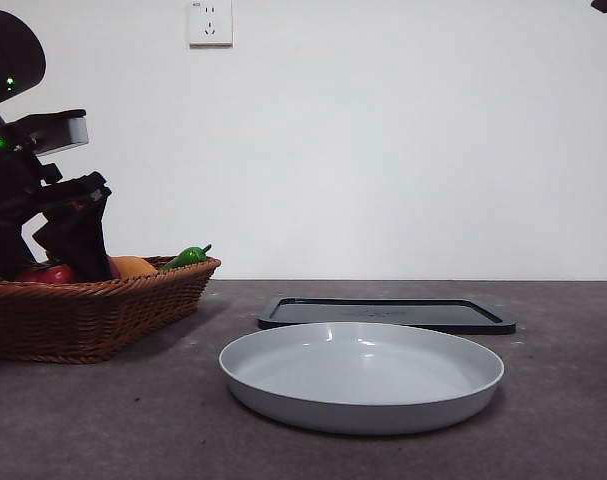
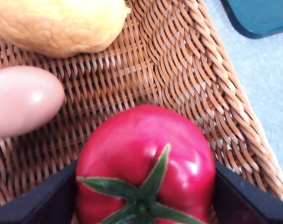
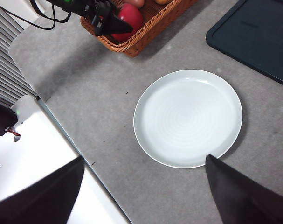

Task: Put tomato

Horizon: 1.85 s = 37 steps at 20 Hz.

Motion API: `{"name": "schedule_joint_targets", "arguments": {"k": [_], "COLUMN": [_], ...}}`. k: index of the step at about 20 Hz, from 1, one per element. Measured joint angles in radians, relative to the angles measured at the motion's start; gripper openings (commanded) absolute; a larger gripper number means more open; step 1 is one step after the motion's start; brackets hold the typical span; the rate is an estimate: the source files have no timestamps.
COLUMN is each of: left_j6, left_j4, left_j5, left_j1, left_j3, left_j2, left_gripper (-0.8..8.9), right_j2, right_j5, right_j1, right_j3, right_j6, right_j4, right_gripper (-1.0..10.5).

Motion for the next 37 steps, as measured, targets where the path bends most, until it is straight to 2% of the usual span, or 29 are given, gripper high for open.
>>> {"name": "schedule_joint_targets", "arguments": {"k": [3,7,13,16,20,26,33,35,37], "left_j6": [-0.01,-0.023,-0.043,-0.043,-0.044,-0.043,-0.043,-0.043,-0.043], "left_j4": [-0.057,-0.092,-0.087,-0.053,0.019,0.081,0.1,0.103,0.103], "left_j5": [0.0,0.039,0.07,0.072,0.072,0.026,0.025,0.024,0.024], "left_j1": [-0.002,-0.058,-0.317,-0.421,-0.506,-0.561,-0.578,-0.586,-0.592], "left_j3": [0.032,0.129,0.164,0.164,0.164,0.164,0.164,0.164,0.164], "left_j2": [-0.024,-0.163,-0.212,-0.158,-0.044,0.132,0.23,0.231,0.231], "left_gripper": [3.31,3.31,3.31,3.32,3.32,3.32,3.35,3.54,4.31], "right_j2": [0.0,0.0,0.0,0.0,0.0,0.0,0.0,0.0,0.0], "right_j5": [0.0,0.0,0.0,0.0,0.0,0.0,0.0,0.0,0.0], "right_j1": [0.0,0.0,0.0,0.0,0.0,0.0,0.0,0.0,0.0], "right_j3": [0.0,0.0,0.0,0.0,0.0,0.0,0.0,0.0,0.0], "right_j6": [0.0,0.0,0.0,0.0,0.0,0.0,0.0,0.0,0.0], "right_j4": [0.0,0.0,0.0,0.0,-0.003,-0.003,-0.003,-0.003,-0.003], "right_gripper": [4.1,4.1,4.1,4.1,4.1,4.1,4.1,4.1,4.1]}}
